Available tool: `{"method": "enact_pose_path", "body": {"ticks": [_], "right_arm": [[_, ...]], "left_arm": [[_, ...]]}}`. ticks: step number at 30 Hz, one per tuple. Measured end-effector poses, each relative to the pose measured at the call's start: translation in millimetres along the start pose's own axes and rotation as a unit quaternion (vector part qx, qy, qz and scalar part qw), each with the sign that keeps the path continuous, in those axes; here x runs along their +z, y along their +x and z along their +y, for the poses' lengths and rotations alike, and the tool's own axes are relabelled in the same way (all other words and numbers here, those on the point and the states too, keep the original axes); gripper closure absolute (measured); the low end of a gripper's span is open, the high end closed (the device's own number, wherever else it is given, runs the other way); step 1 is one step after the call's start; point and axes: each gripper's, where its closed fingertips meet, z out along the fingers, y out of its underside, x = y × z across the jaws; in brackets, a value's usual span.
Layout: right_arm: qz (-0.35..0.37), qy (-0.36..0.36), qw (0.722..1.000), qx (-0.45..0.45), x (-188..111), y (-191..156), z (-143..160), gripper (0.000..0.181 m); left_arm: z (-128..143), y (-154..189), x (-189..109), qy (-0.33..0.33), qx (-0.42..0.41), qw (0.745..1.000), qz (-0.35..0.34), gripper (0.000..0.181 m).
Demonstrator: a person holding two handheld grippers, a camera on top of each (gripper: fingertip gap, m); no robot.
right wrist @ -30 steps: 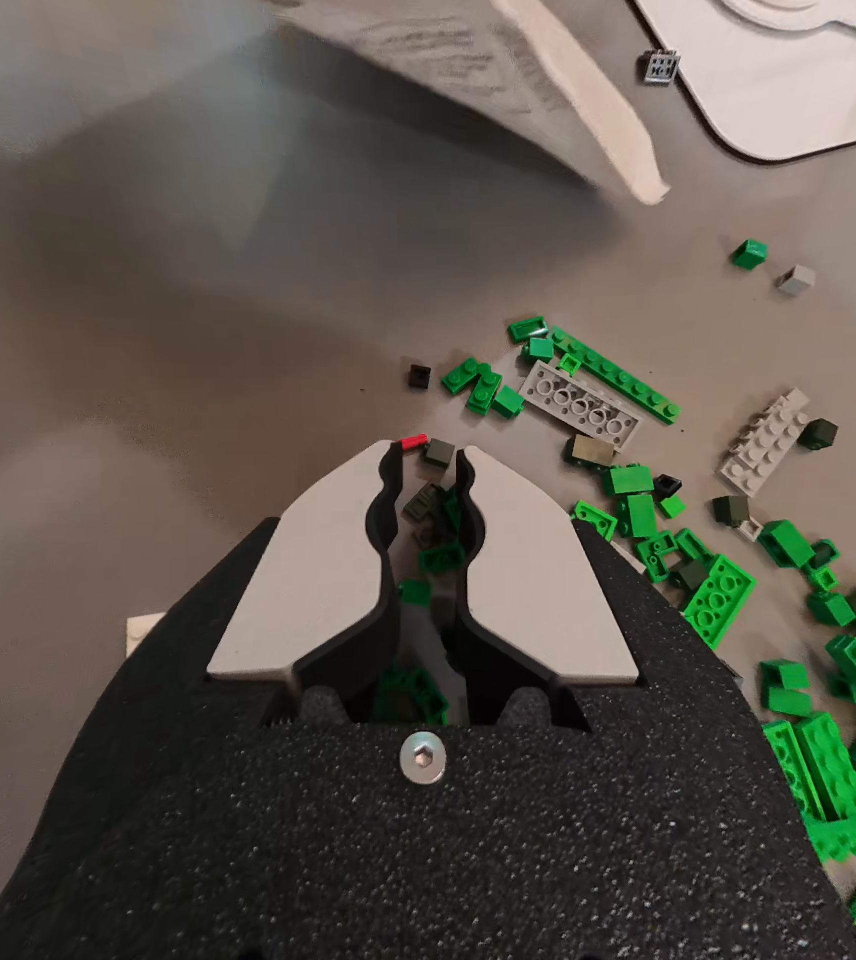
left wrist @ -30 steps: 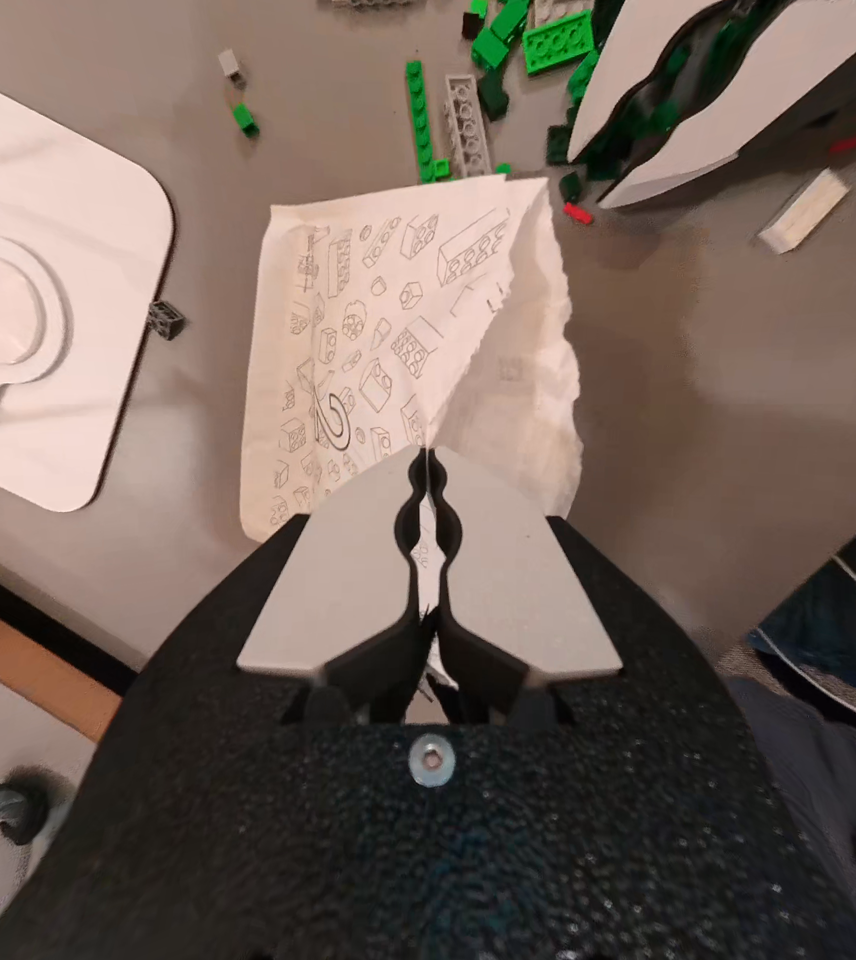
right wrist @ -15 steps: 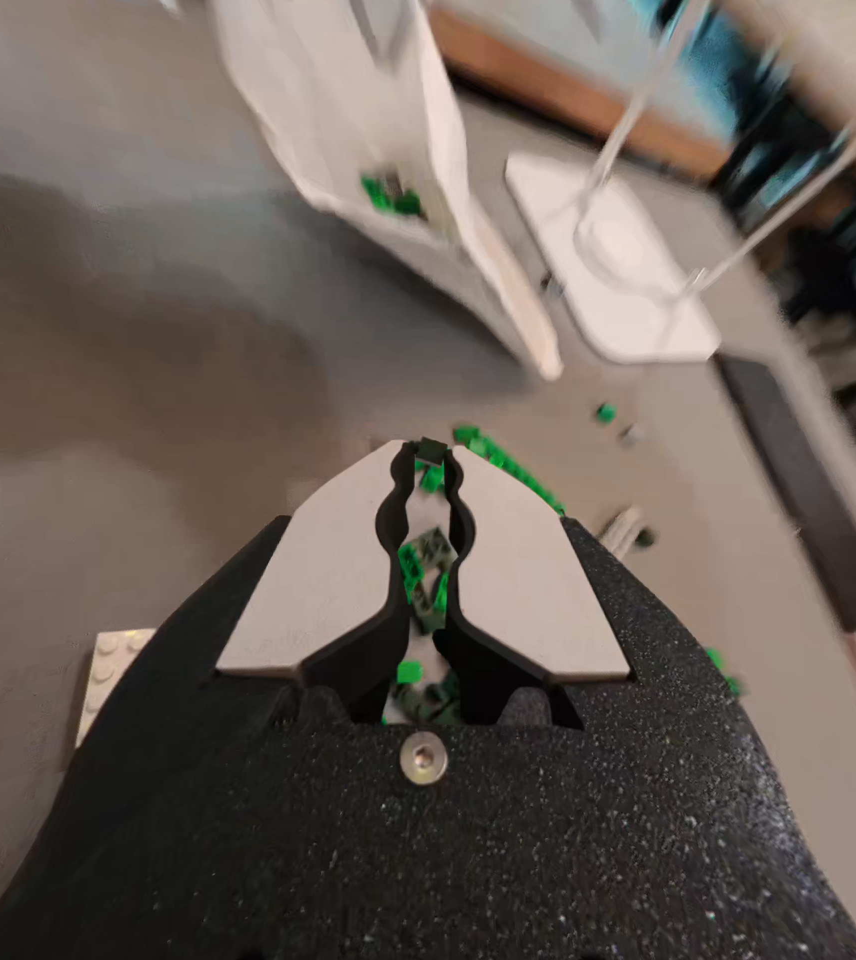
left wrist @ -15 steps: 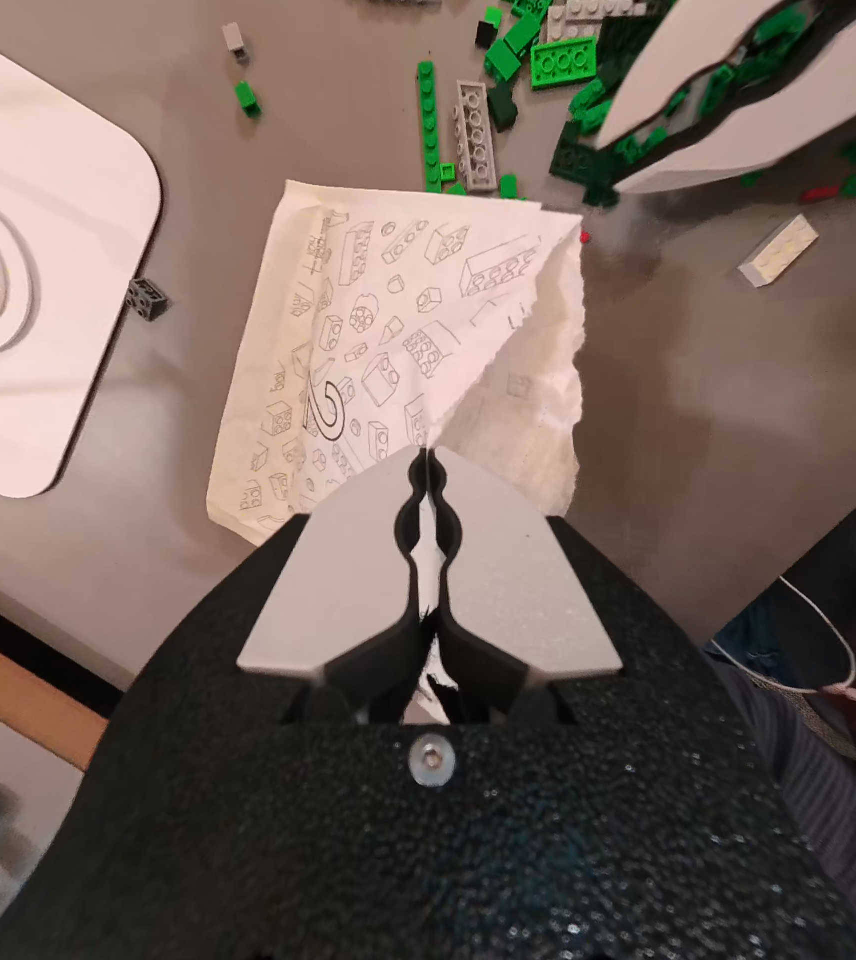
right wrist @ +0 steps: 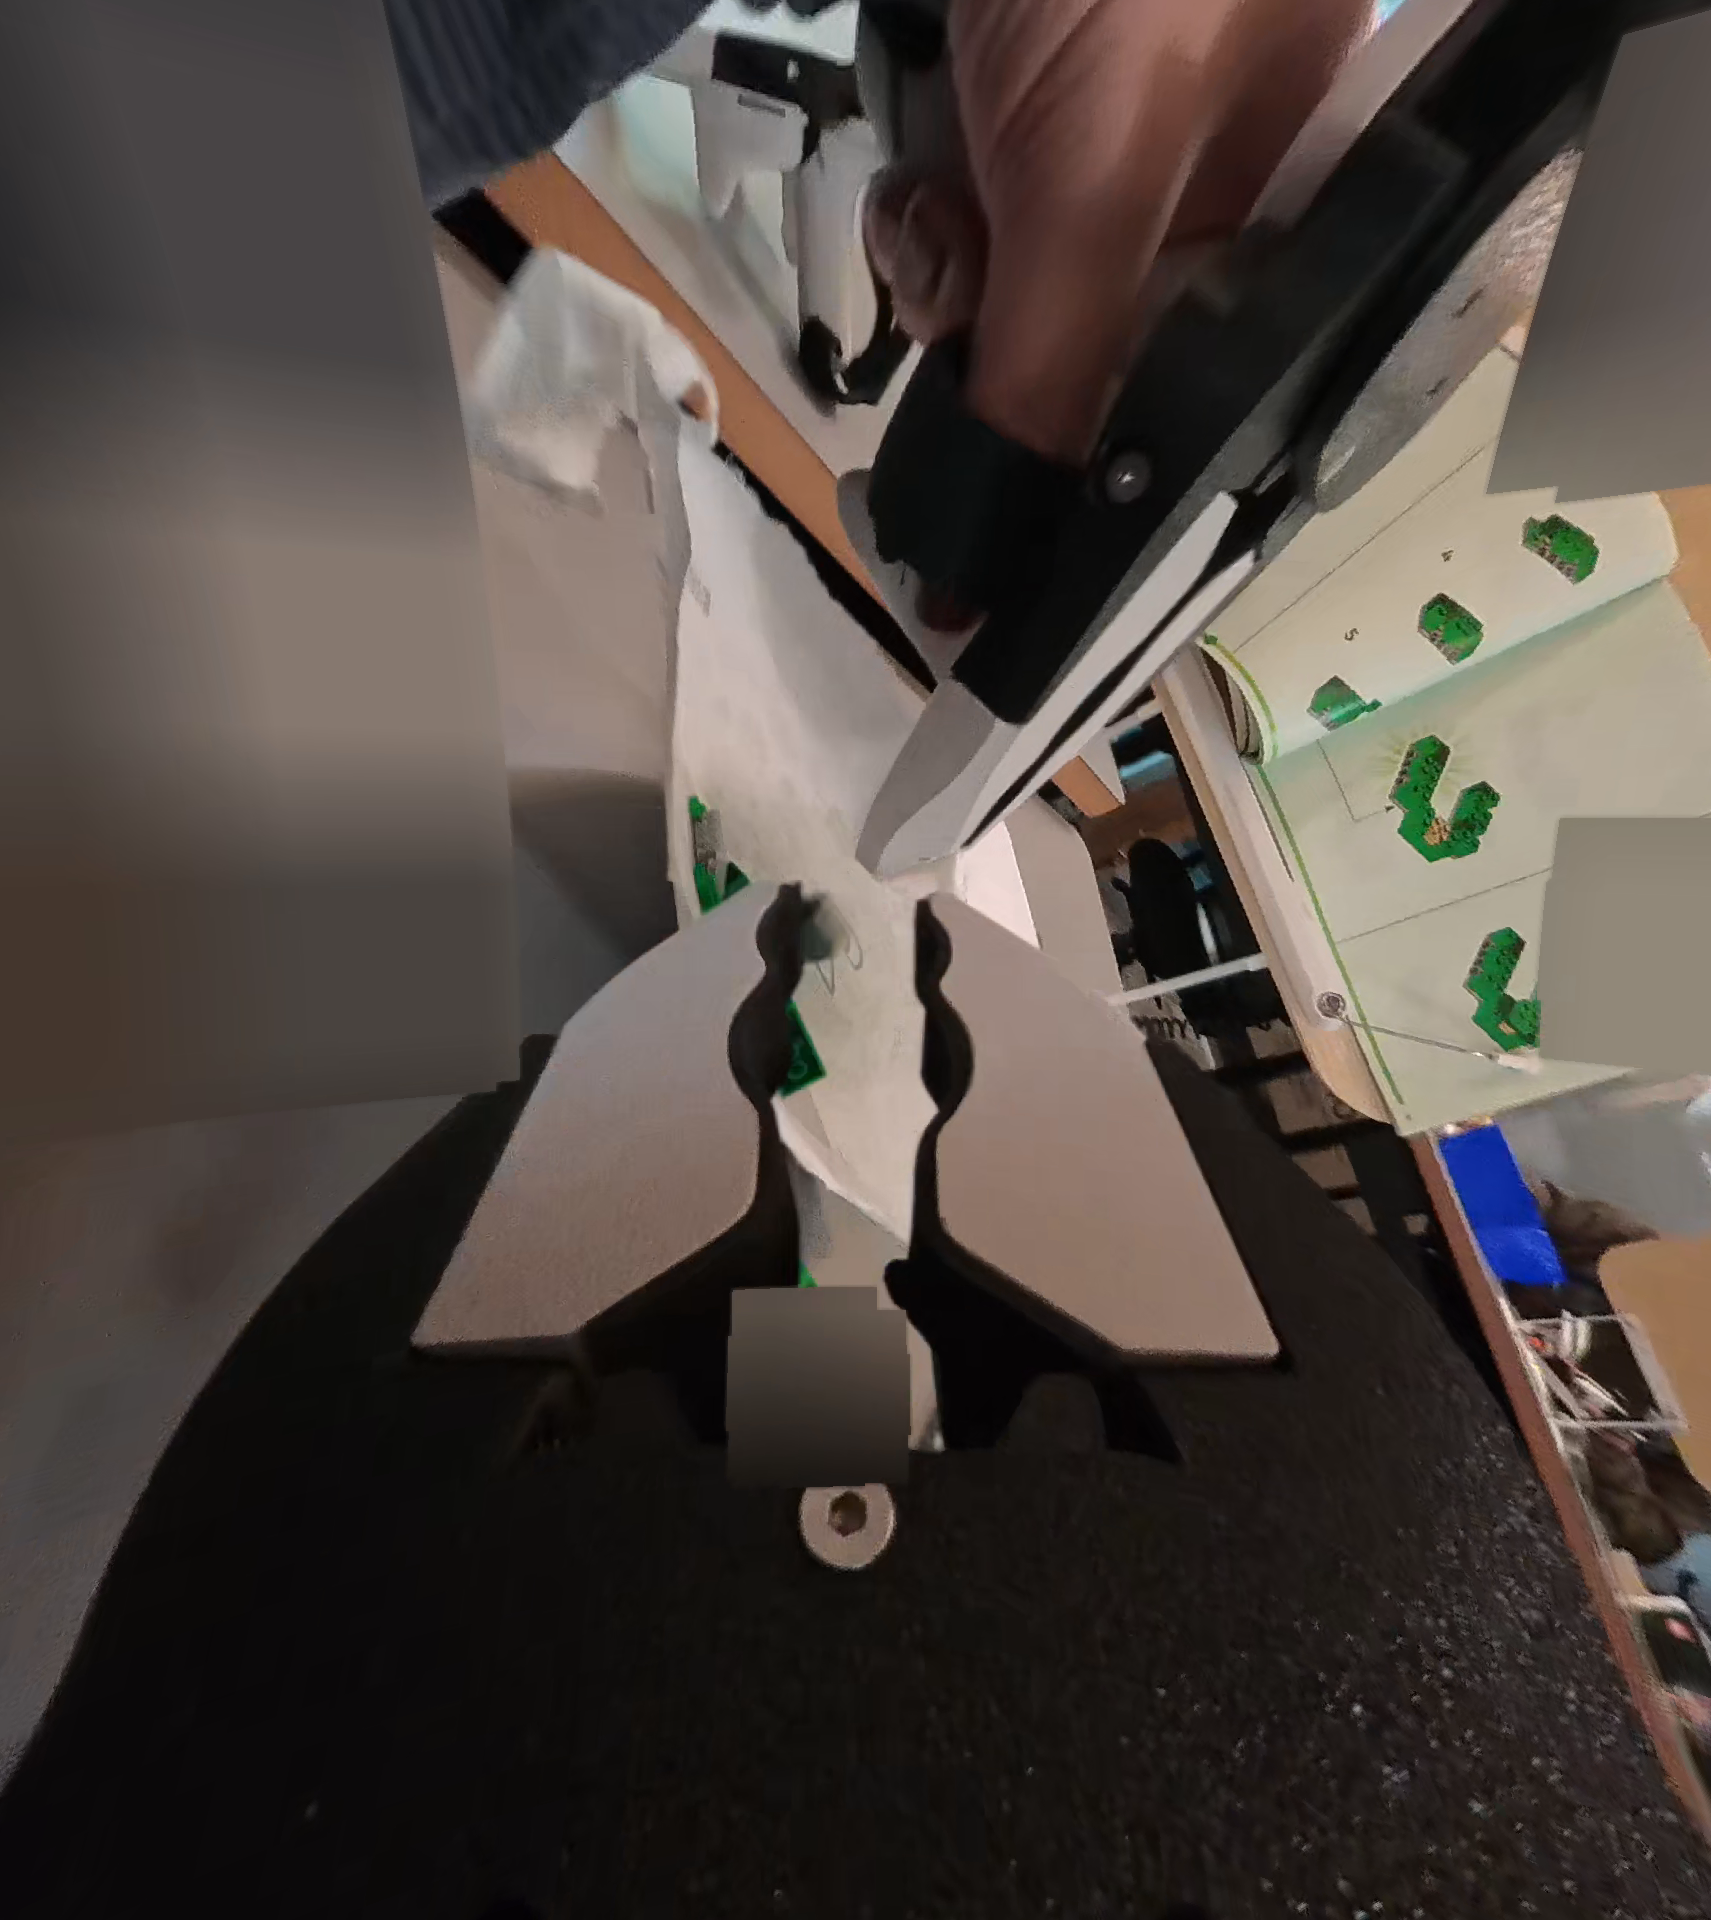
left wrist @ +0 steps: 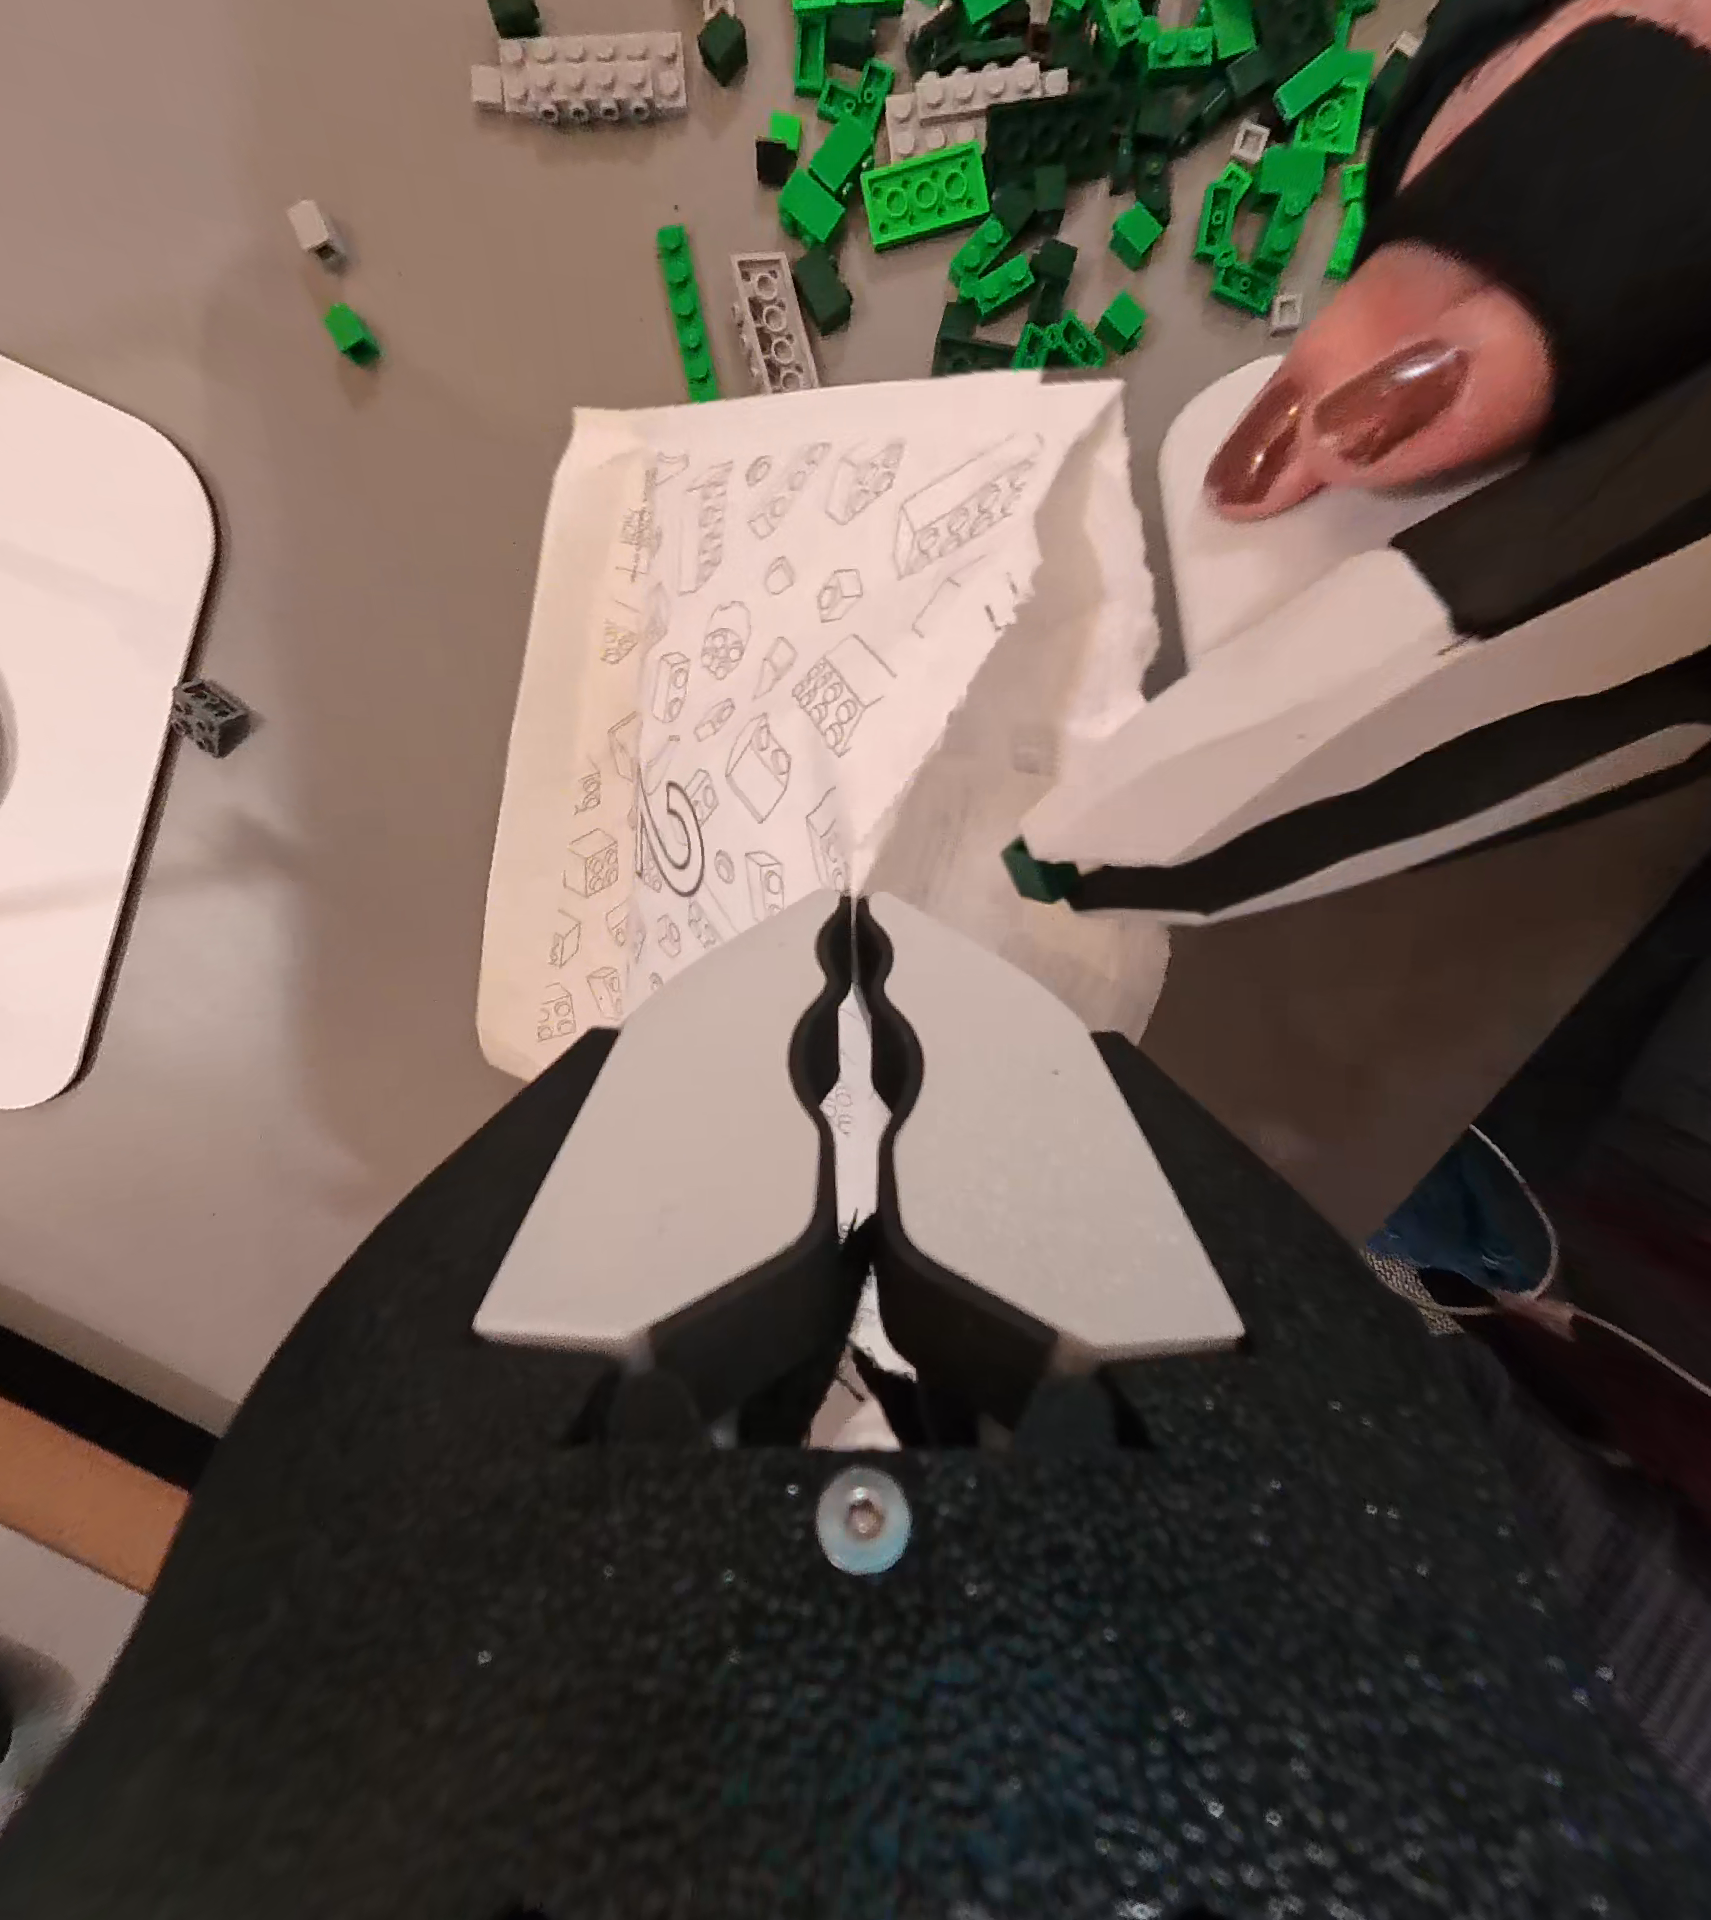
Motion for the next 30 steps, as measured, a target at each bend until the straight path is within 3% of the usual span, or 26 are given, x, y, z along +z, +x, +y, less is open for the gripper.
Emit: {"method": "enact_pose_path", "body": {"ticks": [4,6,8,10,12,14,20,24,27,30], "right_arm": [[0.004,0.084,0.993,0.083,-17,18,-7,0.156],[0.016,0.112,0.974,0.197,-26,47,25,0.162],[0.02,0.032,0.955,0.293,-19,71,100,0.161],[-0.057,-0.09,0.931,0.35,-9,61,173,0.161],[-0.139,-0.173,0.905,0.363,-8,41,217,0.161],[-0.189,-0.223,0.898,0.329,-9,28,239,0.162],[-0.257,-0.261,0.896,0.252,-5,15,247,0.171],[-0.256,-0.27,0.906,0.199,-6,18,242,0.173],[-0.224,-0.182,0.942,0.174,-6,35,191,0.173],[-0.198,-0.011,0.971,0.136,-16,50,90,0.174]], "left_arm": [[2,-6,1,-0.003,-0.013,1.0,-0.002,0.181],[5,-11,2,-0.007,-0.025,1.0,-0.006,0.181],[8,-16,2,-0.006,-0.038,0.999,-0.006,0.181],[11,-20,1,-0.005,-0.048,0.999,-0.009,0.181],[12,-23,0,-0.002,-0.052,0.999,-0.011,0.181],[13,-24,0,0.0,-0.052,0.999,-0.012,0.181],[12,-24,0,0.001,-0.049,0.999,-0.011,0.181],[9,-26,0,0.006,-0.037,0.999,-0.016,0.181],[6,-31,-1,0.011,-0.03,0.999,-0.031,0.181],[0,-37,-3,0.023,-0.032,0.998,-0.045,0.181]]}}
